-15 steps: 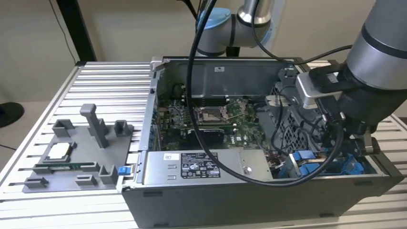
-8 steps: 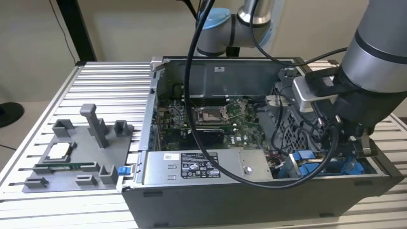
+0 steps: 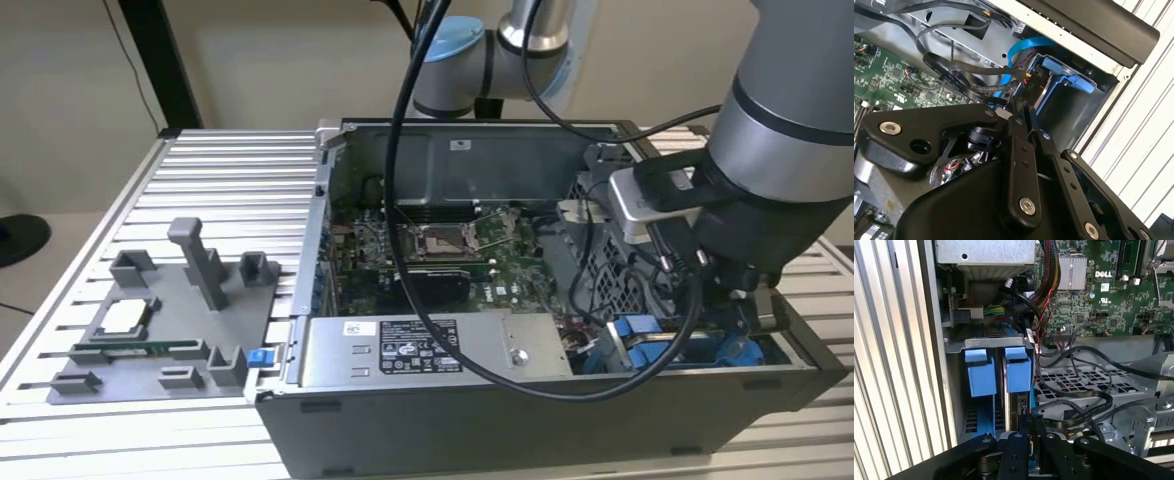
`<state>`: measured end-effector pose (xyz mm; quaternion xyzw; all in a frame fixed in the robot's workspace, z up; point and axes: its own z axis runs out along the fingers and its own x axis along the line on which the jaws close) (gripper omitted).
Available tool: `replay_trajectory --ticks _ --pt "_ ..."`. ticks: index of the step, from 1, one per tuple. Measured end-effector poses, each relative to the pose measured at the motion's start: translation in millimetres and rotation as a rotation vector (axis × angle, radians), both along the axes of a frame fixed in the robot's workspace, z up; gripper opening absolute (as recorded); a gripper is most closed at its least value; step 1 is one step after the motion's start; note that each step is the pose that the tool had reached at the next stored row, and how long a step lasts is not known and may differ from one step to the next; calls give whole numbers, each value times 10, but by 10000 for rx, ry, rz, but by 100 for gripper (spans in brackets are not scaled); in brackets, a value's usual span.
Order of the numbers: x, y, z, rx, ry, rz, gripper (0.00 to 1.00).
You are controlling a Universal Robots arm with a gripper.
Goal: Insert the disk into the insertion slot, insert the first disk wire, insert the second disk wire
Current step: 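Insert the second disk wire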
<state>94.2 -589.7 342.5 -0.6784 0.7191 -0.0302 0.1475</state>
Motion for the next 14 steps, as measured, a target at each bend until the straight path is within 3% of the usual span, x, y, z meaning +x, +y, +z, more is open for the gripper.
replay_trajectory --ticks 9,14 --pt "-2 -7 -20 0 -9 6 0" --pt "-1 -10 -34 1 -82 7 0"
